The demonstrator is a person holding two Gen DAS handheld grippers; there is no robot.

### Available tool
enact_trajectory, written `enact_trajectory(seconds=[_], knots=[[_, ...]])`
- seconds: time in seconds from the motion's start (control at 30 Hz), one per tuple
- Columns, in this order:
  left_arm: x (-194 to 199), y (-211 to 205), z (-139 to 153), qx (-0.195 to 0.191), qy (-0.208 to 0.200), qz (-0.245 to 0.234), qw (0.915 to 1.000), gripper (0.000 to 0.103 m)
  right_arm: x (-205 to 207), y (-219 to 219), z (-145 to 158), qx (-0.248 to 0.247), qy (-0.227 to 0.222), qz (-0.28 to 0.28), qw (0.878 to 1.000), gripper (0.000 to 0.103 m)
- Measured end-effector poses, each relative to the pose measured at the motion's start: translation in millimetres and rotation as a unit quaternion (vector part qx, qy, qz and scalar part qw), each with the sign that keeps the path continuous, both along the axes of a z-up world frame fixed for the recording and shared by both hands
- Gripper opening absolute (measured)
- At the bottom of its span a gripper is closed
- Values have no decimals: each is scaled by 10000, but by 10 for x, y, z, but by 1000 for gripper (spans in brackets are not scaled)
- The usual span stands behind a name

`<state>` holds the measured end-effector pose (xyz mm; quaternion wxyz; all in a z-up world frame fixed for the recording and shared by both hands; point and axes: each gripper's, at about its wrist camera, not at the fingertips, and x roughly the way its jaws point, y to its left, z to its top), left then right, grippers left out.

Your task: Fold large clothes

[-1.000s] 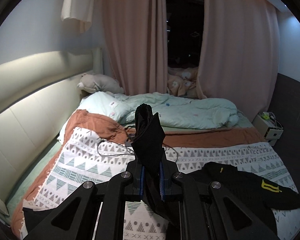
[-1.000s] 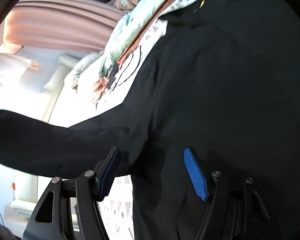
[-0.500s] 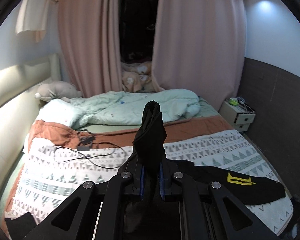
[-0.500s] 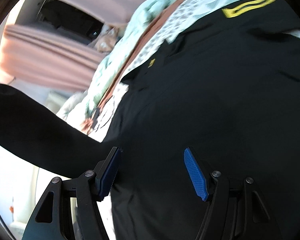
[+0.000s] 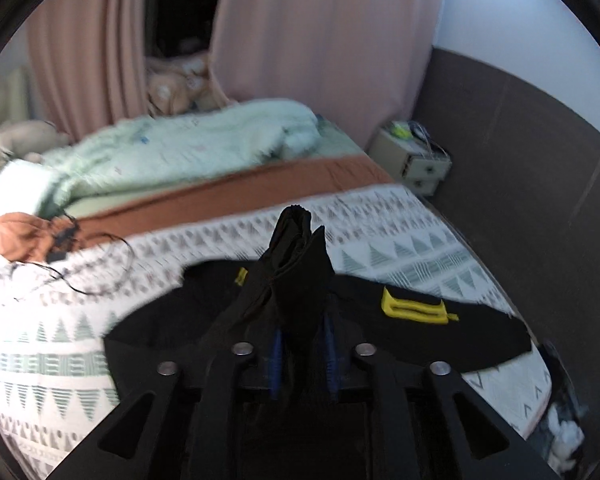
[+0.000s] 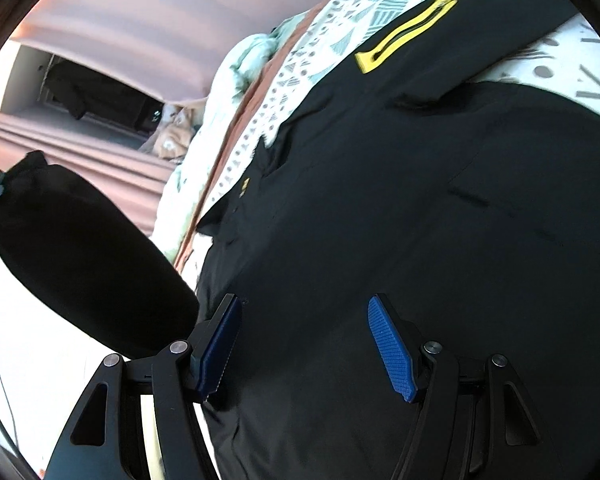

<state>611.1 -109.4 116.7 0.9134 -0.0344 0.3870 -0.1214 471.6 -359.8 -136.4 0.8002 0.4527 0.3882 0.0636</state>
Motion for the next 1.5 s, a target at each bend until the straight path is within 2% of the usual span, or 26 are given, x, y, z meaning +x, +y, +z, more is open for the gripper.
enact_trajectory(seconds=[0.03, 0.07, 0.1, 0.13, 0.17, 0.3, 0.37, 0.47, 0.6, 0.87, 1.07, 1.13, 1.23, 1.3, 1.33, 1.4, 1.47, 1.5], knots=[[1, -42, -94, -111, 53, -148, 9998, 48, 20, -12, -2, 10, 21, -37, 10000, 66], [-17, -54, -174, -191, 44, -202, 9996, 58, 33, -30, 9, 24, 27, -62, 10000, 66], [-62, -38, -236, -230, -3, -181, 9996, 78, 44, -38, 30, 14, 18, -72, 10000, 66], [-107, -10, -295, -268, -69, -139, 9995, 91, 31, -44, 46, -14, 9, -66, 10000, 66], [-154, 24, -348, -321, -134, -106, 9993, 93, 33, -43, 79, -64, 0, -41, 10000, 66], [-301, 219, -547, -424, -78, 207, 9989, 93, 22, -115, 214, -243, -91, 34, 9997, 66], [-447, 424, -631, -605, -116, 425, 9972, 93, 43, -170, 237, -394, -128, 5, 9991, 66], [-666, 707, -758, -772, -224, 773, 9938, 93, 51, -349, 215, -511, -114, -8, 9986, 66], [-911, 1045, -1001, -917, -159, 1250, 9878, 91, 108, -498, 139, -472, -48, 89, 9988, 66], [-1182, 1446, -1559, -914, 49, 1825, 9789, 82, 283, -511, 42, -815, 10, 329, 9961, 66], [-1226, 1744, -2075, -915, 286, 2078, 9734, 68, 506, -442, -143, -1124, 272, 547, 9918, 64], [-1178, 1857, -2256, -894, 544, 2142, 9712, 55, 591, -428, -220, -1102, 365, 560, 9917, 64], [-1177, 2017, -2496, -742, 727, 2350, 9664, 54, 701, -382, -292, -1267, 439, 550, 9894, 64], [-1151, 2138, -2666, -863, 935, 2442, 9613, 50, 758, -347, -314, -1463, 476, 508, 9868, 64], [-1136, 2202, -2757, -933, 1042, 2499, 9581, 43, 781, -330, -313, -1548, 484, 496, 9855, 63], [-1106, 2281, -2893, -987, 1203, 2609, 9527, 40, 823, -333, -308, -1670, 524, 410, 9837, 56], [-1080, 2337, -3002, -1003, 1328, 2696, 9485, 40, 873, -371, -339, -1637, 584, 313, 9843, 34], [-1073, 2349, -3036, -990, 1358, 2718, 9476, 39, 904, -395, -357, -1636, 626, 265, 9842, 29]])
